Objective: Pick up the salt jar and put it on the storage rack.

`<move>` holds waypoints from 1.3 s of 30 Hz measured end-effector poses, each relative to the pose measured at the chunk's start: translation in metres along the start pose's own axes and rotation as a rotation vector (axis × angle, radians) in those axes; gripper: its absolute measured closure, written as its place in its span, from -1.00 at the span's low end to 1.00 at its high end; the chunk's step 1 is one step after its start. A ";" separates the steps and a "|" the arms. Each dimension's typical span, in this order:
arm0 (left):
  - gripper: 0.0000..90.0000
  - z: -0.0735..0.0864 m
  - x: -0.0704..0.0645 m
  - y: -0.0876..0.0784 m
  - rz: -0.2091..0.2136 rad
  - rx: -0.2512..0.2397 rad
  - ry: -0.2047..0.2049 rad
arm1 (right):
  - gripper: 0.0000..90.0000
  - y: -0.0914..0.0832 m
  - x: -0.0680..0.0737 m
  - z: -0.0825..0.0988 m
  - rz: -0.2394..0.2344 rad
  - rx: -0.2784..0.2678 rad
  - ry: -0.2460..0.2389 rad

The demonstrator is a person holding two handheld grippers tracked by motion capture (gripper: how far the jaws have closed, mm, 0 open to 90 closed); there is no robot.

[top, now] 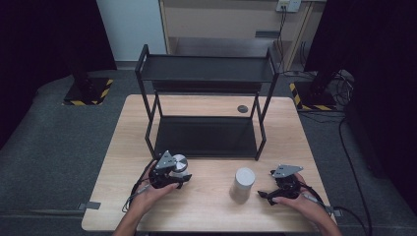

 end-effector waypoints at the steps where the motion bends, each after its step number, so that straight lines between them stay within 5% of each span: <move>1: -0.33 0.000 0.000 0.000 -0.001 0.000 0.000 | -0.97 0.000 0.000 0.000 0.000 0.000 0.000; 23: -0.33 -0.009 0.000 -0.018 -0.039 0.040 0.002 | -0.97 0.000 0.000 0.000 0.000 0.000 0.000; 39: -0.33 -0.057 0.011 -0.043 -0.084 0.034 -0.006 | -0.96 0.000 0.000 0.000 -0.002 -0.001 0.002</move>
Point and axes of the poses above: each handheld gripper's, and its own axes: y roughly forward along the jaws, z roughly out of its underside, x roughly to its left, the point moved 8 cm from there along y, roughly forward along the jaws, and after that the axes turned 10 degrees about -z, right-handed, at the moved point
